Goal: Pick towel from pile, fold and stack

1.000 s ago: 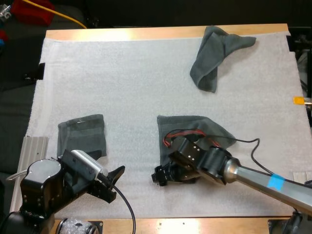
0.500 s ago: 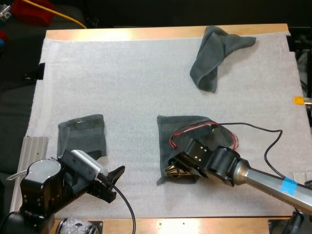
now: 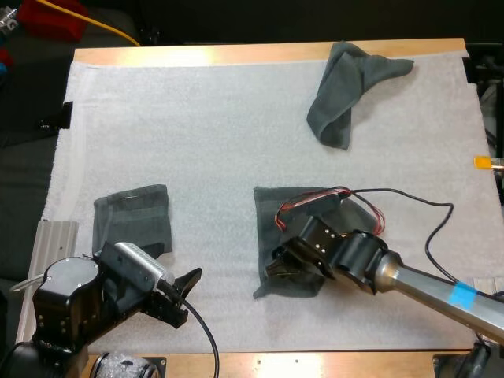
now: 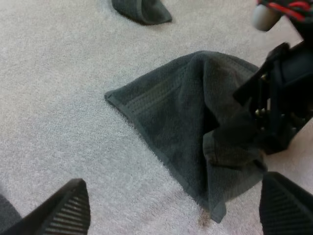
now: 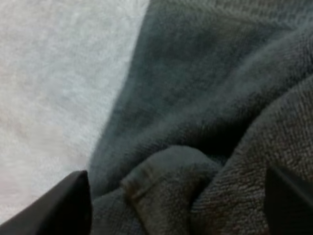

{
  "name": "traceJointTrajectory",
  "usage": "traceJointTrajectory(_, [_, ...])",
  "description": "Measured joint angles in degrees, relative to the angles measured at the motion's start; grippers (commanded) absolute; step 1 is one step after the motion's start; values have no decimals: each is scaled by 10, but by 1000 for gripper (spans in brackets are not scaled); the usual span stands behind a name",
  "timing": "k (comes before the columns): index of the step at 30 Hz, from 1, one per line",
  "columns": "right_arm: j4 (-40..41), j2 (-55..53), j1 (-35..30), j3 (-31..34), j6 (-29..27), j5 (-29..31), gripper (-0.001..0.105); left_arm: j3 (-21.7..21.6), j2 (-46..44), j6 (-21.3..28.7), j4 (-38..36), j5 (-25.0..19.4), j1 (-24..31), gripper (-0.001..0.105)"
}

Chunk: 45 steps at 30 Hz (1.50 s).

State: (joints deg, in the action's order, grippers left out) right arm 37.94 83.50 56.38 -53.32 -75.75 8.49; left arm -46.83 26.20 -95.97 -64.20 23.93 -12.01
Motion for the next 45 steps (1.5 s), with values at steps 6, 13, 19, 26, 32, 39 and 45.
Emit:
traceJointTrajectory(6, [-18,44,-1,0,-2,-31,70,0,0,0,0,0,0,69])
traceJointTrajectory(13, [-20,77,-1,0,-2,-32,66,0,0,0,-1,0,0,69])
traceJointTrajectory(19, [-20,87,-1,0,-2,-43,47,0,0,0,-33,0,0,69])
traceJointTrajectory(26, [-20,88,-1,0,-2,-43,45,0,0,0,-51,32,0,69])
traceJointTrajectory(32, [-16,105,-1,0,-2,-66,19,0,0,0,-51,65,0,69])
traceJointTrajectory(39, [-7,109,-2,0,-6,-66,1,0,0,0,-51,77,0,69])
traceJointTrajectory(45, [27,98,-2,-1,-18,-37,0,25,0,0,-51,100,0,69])
